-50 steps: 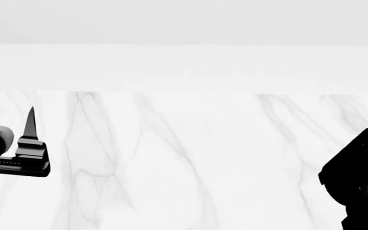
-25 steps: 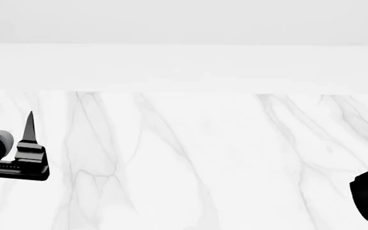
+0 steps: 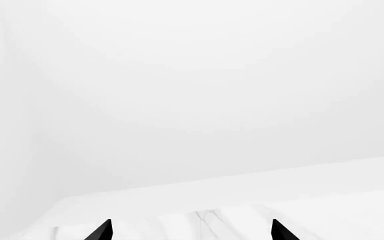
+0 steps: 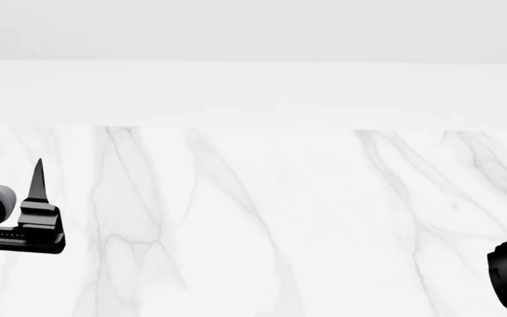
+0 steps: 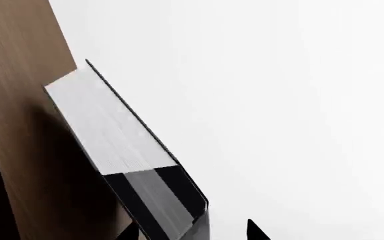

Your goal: Pick up the book on the left and place it on top of the shelf.

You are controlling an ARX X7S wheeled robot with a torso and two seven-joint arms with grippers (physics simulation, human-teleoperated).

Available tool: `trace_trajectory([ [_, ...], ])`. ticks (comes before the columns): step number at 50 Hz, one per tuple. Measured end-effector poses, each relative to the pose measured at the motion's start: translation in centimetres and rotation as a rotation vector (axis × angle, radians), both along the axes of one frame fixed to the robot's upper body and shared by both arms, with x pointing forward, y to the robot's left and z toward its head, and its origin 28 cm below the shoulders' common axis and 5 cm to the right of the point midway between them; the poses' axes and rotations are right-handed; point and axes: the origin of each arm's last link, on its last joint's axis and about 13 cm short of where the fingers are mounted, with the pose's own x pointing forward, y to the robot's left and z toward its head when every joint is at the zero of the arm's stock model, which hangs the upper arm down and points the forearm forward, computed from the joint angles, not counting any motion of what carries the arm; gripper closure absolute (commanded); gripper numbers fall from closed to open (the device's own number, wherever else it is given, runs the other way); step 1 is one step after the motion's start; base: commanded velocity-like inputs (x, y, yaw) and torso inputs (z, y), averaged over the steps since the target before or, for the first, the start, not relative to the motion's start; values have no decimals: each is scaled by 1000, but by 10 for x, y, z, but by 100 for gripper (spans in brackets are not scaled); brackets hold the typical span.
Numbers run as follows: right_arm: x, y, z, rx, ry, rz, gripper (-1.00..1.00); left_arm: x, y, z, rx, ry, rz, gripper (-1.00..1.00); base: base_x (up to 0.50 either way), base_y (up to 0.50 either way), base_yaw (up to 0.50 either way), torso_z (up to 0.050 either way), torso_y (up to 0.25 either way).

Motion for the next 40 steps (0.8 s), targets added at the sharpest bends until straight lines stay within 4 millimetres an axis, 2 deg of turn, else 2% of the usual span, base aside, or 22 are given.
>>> trace_trajectory([
  [18, 1, 1, 1, -8, 10, 21, -100, 1, -1, -2, -2, 1, -3, -100, 5, -6, -3, 0, 0],
  [31, 48, 39, 33, -91, -99, 485, -100, 2, -1, -4, -3, 3, -6, -100, 0, 0, 0, 0, 0],
  [40, 68, 66, 52, -132, -143, 698, -100, 2, -2, -4, -3, 3, -8, -100, 0, 0, 0, 0, 0],
])
